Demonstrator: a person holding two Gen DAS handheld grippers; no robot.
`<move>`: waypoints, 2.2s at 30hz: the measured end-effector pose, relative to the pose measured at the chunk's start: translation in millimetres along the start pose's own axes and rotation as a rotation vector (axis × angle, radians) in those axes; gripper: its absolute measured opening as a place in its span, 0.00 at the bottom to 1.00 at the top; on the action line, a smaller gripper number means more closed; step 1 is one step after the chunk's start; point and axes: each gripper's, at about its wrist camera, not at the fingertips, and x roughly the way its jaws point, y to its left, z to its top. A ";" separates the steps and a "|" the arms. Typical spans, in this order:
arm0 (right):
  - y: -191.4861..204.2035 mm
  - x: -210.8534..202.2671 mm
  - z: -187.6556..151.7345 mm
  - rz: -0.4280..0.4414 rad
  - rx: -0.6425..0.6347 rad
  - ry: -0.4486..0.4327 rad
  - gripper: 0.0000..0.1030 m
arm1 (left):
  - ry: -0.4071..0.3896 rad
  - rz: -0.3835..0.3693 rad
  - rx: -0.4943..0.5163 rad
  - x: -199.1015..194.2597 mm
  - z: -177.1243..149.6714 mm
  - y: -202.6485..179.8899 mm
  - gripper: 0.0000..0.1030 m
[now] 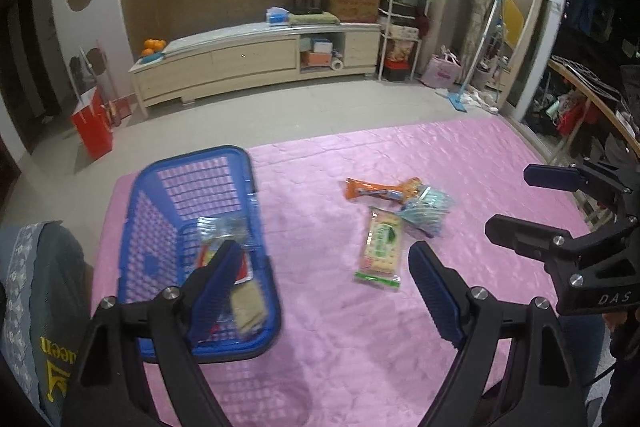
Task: Organize snacks
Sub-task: 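Move left tool to the green-labelled cracker packet while right tool reaches the blue striped bag, then close left tool on the cracker packet while right tool grips the blue striped bag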
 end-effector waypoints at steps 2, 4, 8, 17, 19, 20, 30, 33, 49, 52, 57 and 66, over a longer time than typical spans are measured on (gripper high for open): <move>-9.1 1.9 -5.4 -0.004 0.009 0.010 0.85 | 0.010 -0.005 0.012 8.1 1.4 -8.9 0.81; -18.3 3.9 -11.5 -0.004 0.017 0.018 0.85 | 0.020 -0.011 0.020 14.7 1.8 -16.1 0.81; -37.8 10.3 -21.0 -0.005 0.048 0.036 0.85 | 0.043 -0.025 0.034 27.8 1.4 -31.3 0.81; -62.0 39.2 -41.7 0.003 0.083 0.091 0.85 | 0.103 -0.044 0.057 65.3 -1.6 -55.6 0.81; -67.6 48.8 -47.1 0.005 0.096 0.109 0.85 | 0.123 -0.049 0.055 76.2 -4.2 -58.6 0.81; -69.4 52.3 -48.5 0.005 0.101 0.117 0.85 | 0.134 -0.052 0.056 82.1 -5.4 -59.6 0.81; -87.7 95.9 -67.8 -0.029 0.100 0.185 0.85 | 0.203 -0.070 0.102 135.8 -19.6 -72.2 0.81; -95.6 110.4 -72.5 -0.042 0.109 0.211 0.85 | 0.214 -0.067 0.135 151.8 -24.3 -79.1 0.81; -124.6 142.6 -83.4 -0.086 0.166 0.200 0.85 | 0.284 -0.090 0.246 230.2 -25.4 -91.9 0.81; -127.4 148.8 -84.3 -0.080 0.179 0.208 0.85 | 0.295 -0.090 0.250 238.8 -27.1 -91.4 0.81; -129.5 152.4 -87.1 -0.072 0.187 0.214 0.85 | 0.319 -0.102 0.226 248.4 -29.9 -86.2 0.81; -129.4 148.9 -86.1 -0.051 0.171 0.206 0.85 | 0.337 -0.096 0.202 252.1 -30.1 -83.4 0.50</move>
